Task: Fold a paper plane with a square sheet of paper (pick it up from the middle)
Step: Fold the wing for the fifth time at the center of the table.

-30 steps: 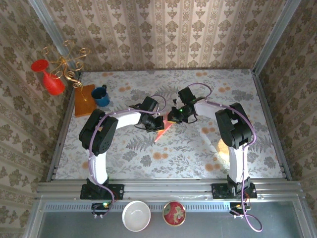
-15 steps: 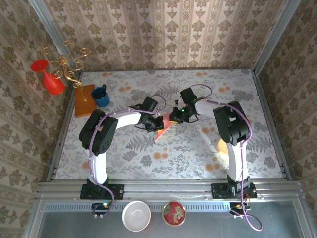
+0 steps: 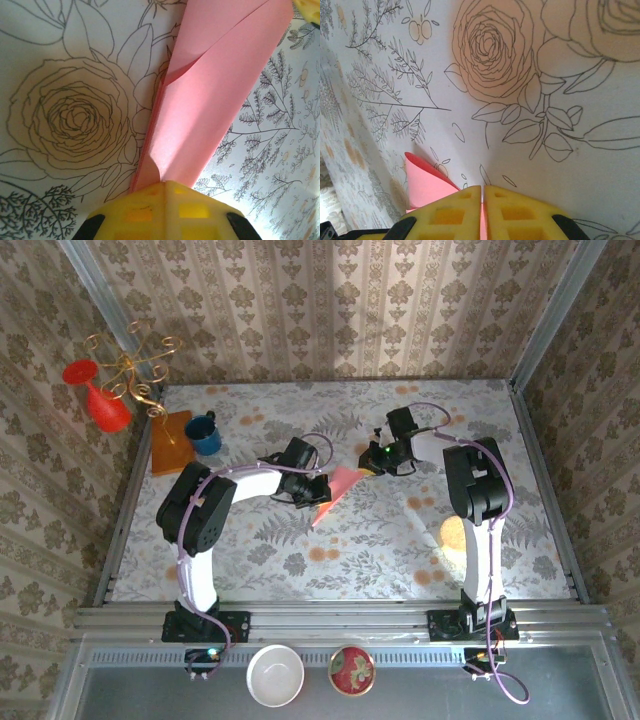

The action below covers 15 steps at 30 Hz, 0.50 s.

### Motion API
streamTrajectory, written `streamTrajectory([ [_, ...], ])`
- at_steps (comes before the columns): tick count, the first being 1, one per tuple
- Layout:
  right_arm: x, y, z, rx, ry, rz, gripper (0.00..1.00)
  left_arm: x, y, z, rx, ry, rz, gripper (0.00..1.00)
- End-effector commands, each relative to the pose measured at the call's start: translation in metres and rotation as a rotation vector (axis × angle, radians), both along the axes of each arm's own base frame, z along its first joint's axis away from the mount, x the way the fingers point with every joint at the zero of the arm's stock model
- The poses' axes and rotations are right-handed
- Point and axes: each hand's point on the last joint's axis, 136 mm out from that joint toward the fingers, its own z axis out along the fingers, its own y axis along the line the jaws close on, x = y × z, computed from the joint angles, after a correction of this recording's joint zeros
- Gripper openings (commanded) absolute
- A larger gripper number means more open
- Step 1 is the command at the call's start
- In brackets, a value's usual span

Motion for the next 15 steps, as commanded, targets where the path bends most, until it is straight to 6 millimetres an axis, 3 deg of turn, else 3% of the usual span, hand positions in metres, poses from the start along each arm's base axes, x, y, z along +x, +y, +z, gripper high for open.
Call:
streamTrajectory([
  [1,0.016,-0.017,0.035,-0.063,-0.110,-0.050,0.15,-0.021,0.016,-0.018,0.100,0.095,-0.004,0.01],
  [6,-0.001,-0.019,0.065,-0.079,-0.164,-0.053,0.23,0.004,-0.011,0.041,-0.112,0.009,0.012,0.07],
  [9,-0.017,-0.019,0.072,-0.103,-0.168,-0.063,0.32,0.018,-0.011,0.075,-0.215,-0.053,0.048,0.14],
  [11,-0.029,-0.017,0.073,-0.121,-0.151,-0.072,0.37,0.021,-0.001,0.086,-0.229,-0.082,0.063,0.20],
  [15,-0.052,-0.007,0.069,-0.176,-0.112,-0.080,0.44,0.023,0.032,0.087,-0.217,-0.102,0.113,0.30],
])
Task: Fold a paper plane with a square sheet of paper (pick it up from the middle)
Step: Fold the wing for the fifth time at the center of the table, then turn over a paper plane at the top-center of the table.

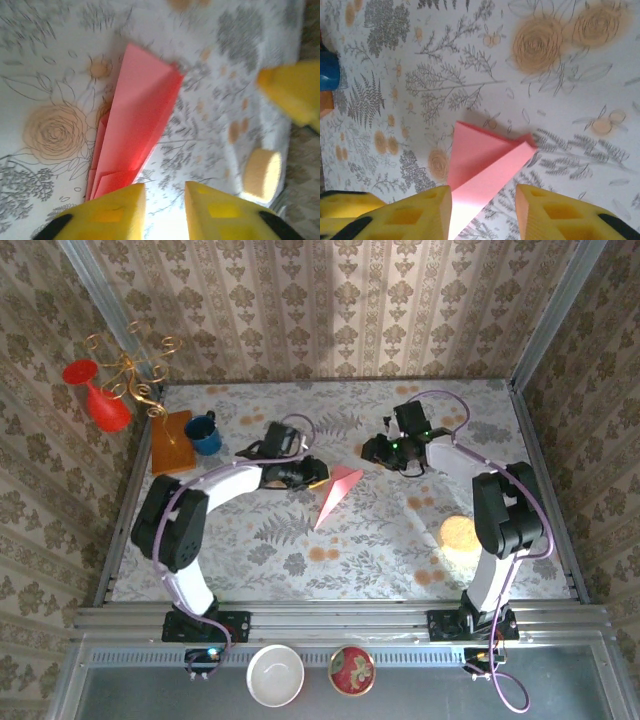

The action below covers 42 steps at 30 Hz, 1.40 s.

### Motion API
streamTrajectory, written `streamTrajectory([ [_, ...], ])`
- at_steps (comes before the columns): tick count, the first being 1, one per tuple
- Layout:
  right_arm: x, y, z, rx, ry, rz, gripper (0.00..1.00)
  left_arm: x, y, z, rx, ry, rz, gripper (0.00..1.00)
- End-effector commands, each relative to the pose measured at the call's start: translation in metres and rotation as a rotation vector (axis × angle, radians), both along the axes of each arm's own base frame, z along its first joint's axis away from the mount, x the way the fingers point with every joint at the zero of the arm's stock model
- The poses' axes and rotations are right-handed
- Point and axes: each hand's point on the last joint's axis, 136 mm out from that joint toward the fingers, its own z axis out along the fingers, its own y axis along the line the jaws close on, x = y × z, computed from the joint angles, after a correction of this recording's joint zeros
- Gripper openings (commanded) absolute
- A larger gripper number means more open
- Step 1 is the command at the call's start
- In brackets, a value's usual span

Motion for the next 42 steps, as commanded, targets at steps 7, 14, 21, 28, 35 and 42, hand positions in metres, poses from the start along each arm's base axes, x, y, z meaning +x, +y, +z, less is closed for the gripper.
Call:
streamTrajectory([
  [7,-0.055,0.034,-0.029,-0.202,0.149,-0.089,0.56,0.000,0.102,-0.023,0.084,-0.007,0.195,0.50],
  [14,-0.061,0.055,-0.038,-0.298,0.188,-0.164,0.63,-0.010,0.152,-0.029,0.182,-0.052,0.234,0.84],
  [21,-0.059,0.062,-0.051,-0.313,0.236,-0.220,0.64,-0.014,0.175,-0.023,0.213,-0.116,0.244,1.00],
  [28,-0.060,0.057,-0.051,-0.333,0.246,-0.259,0.61,-0.015,0.177,-0.025,0.214,-0.117,0.241,1.00],
  [35,-0.066,0.044,-0.040,-0.334,0.213,-0.314,0.55,-0.014,0.176,-0.026,0.208,-0.111,0.237,1.00],
  [42,-0.070,0.051,-0.049,-0.292,0.246,-0.307,0.37,-0.015,0.176,-0.029,0.201,-0.096,0.246,1.00],
])
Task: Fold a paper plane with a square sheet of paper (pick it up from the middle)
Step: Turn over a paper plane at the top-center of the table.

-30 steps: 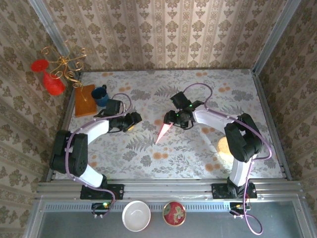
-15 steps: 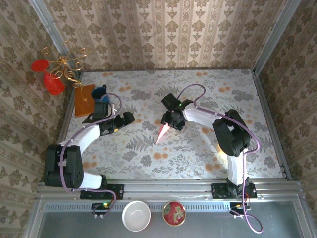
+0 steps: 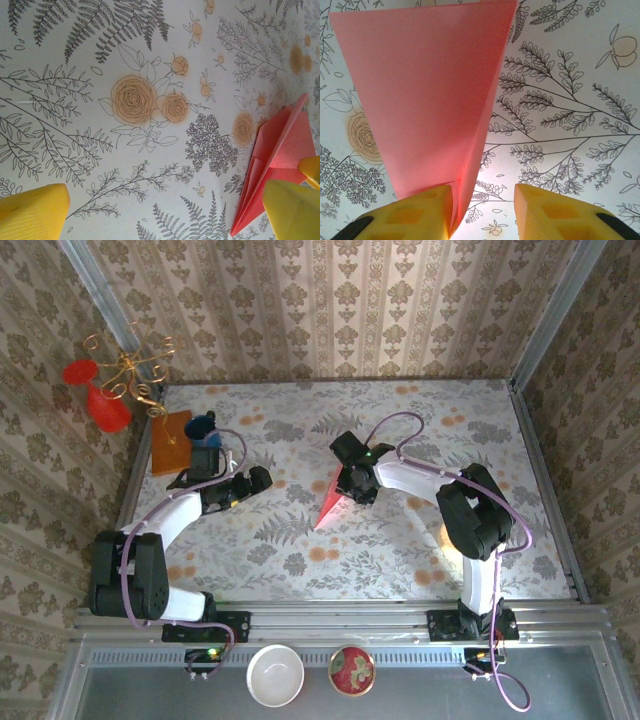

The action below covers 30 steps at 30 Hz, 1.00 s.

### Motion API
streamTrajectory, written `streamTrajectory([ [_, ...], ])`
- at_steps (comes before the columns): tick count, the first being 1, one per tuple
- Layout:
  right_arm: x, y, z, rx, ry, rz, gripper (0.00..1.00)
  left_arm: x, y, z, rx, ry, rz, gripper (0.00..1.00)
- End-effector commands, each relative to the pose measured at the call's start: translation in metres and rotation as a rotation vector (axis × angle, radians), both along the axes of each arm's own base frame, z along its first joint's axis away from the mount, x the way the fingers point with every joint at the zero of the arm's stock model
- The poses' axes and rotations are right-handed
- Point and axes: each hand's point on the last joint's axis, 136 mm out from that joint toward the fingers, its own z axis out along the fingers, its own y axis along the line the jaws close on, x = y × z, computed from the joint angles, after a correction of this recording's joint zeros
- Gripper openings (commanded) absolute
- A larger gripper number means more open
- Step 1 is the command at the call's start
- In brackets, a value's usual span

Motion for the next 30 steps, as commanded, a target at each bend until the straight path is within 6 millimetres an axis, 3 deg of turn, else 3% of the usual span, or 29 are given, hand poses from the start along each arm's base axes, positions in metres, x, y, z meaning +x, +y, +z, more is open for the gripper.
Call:
streamTrajectory([
  [1,-0.004,0.002,0.001,0.018,0.004,-0.025,0.36,-0.006,0.001,-0.007,0.002,0.027,-0.010,1.00],
  [6,-0.003,0.004,-0.005,0.026,0.015,-0.027,0.25,-0.007,0.002,-0.006,0.009,0.033,-0.008,1.00],
  [11,0.005,0.007,0.007,0.007,-0.019,0.029,0.05,-0.005,0.004,-0.006,0.017,0.037,0.009,1.00],
  [14,0.012,0.014,0.017,0.011,-0.053,0.080,0.01,-0.003,0.008,-0.005,0.025,0.038,0.036,1.00],
  [19,0.030,0.043,0.059,0.055,-0.160,0.301,0.00,0.002,0.019,0.002,0.030,0.025,0.106,1.00],
  [23,0.034,0.074,0.091,0.185,-0.310,0.506,0.00,0.007,0.022,0.017,0.009,-0.033,0.149,1.00],
  [26,0.027,0.086,0.086,0.336,-0.309,0.560,0.00,0.011,0.020,0.026,-0.017,-0.065,0.159,1.00],
  [30,0.021,0.093,0.063,0.513,-0.255,0.553,0.00,0.012,0.008,0.029,-0.034,-0.073,0.141,1.00],
])
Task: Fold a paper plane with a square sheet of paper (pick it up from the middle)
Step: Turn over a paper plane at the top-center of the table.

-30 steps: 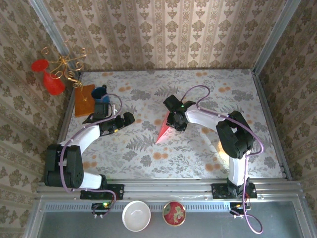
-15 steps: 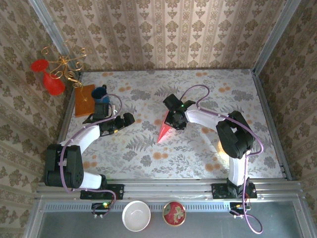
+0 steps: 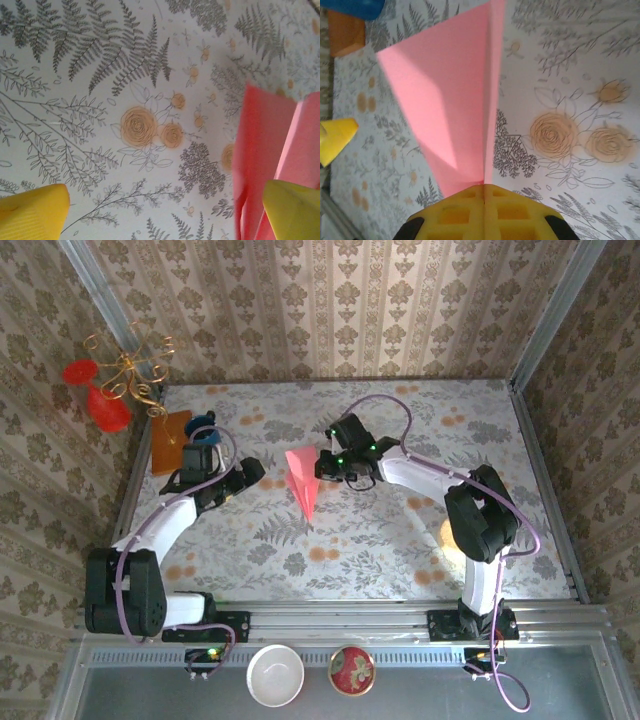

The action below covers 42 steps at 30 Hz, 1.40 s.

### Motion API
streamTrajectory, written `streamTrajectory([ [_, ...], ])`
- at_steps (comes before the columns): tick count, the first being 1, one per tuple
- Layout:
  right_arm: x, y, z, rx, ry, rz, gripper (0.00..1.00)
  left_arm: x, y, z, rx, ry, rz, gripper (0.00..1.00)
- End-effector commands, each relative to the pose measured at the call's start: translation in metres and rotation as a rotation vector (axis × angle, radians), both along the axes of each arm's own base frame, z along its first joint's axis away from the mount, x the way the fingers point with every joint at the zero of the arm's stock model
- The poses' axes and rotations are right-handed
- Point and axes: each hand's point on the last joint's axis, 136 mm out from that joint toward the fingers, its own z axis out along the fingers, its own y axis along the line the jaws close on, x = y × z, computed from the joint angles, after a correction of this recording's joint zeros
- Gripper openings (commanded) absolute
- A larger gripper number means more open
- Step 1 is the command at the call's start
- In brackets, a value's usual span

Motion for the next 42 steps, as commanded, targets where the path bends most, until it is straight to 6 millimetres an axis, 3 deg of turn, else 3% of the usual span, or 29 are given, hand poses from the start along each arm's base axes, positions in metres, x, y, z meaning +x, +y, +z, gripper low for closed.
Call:
streamTrajectory([
  [1,-0.007,0.014,-0.008,0.175,0.045,0.092,0.00,-0.001,-0.009,-0.002,-0.019,0.007,0.003,1.00],
  [7,-0.008,-0.006,-0.049,0.227,0.136,0.042,0.01,-0.009,-0.038,-0.022,-0.025,0.086,-0.060,0.96],
  [13,-0.008,-0.030,-0.069,0.215,0.172,-0.003,0.03,-0.016,-0.073,-0.037,-0.122,0.149,-0.130,0.87],
  [20,-0.008,-0.040,-0.079,0.188,0.187,-0.019,0.03,-0.019,-0.111,-0.048,-0.162,0.218,-0.248,0.68],
  [31,-0.011,-0.056,-0.096,0.166,0.218,-0.057,0.04,-0.007,-0.140,-0.062,-0.157,0.260,-0.319,0.45],
  [42,-0.010,-0.058,-0.098,0.167,0.228,-0.060,0.05,-0.007,-0.160,-0.064,-0.184,0.277,-0.391,0.43],
])
